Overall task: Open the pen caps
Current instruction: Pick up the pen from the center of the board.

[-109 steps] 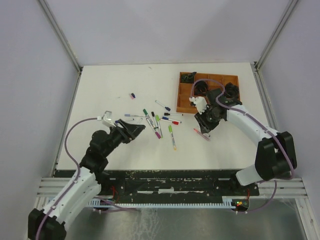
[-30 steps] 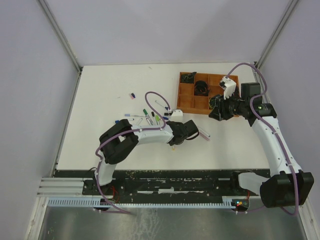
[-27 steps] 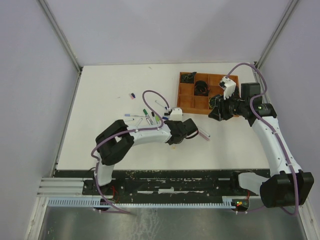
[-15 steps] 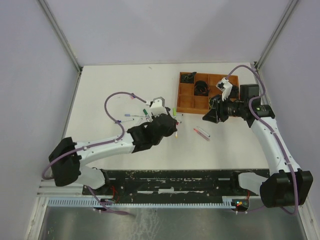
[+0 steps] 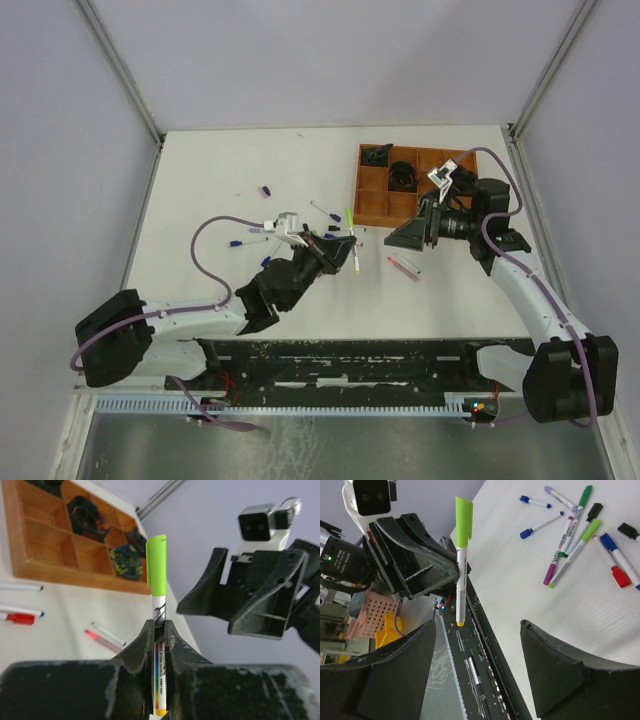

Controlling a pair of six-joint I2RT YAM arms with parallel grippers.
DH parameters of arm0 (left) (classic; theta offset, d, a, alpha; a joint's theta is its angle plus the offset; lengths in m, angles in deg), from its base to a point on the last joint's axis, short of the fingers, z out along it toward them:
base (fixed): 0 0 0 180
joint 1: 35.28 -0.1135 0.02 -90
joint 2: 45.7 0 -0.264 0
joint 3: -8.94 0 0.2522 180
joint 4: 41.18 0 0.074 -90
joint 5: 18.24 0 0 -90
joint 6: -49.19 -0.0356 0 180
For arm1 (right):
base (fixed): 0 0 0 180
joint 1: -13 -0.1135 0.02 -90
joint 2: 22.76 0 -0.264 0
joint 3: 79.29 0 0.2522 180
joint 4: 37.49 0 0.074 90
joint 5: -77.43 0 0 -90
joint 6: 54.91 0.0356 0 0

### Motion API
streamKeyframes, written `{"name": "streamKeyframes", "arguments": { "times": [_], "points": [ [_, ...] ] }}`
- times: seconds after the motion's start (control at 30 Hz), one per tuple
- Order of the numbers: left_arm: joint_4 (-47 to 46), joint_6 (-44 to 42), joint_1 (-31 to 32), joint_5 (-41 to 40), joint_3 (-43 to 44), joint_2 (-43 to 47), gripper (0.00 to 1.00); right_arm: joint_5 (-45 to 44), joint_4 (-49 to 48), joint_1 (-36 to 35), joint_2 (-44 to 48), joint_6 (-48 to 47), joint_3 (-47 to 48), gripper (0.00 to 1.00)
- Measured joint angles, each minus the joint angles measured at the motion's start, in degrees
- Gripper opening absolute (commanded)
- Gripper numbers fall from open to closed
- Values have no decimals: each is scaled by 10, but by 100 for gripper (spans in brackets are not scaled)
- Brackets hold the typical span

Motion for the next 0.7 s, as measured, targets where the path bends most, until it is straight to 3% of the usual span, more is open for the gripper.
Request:
{"name": "streamKeyframes", "arguments": {
  "times": [0.2, 0.5, 0.7],
  "points": [
    [-136, -17, 11, -16, -2, -26, 3, 1, -85, -47, 12, 51, -21, 77],
    [-232, -25, 35, -57, -2, -71, 3, -22, -121, -109, 12, 54, -23, 74],
    [-270, -25, 48, -62, -1, -100, 3, -41, -125, -128, 8, 48, -28, 61]
  ]
}}
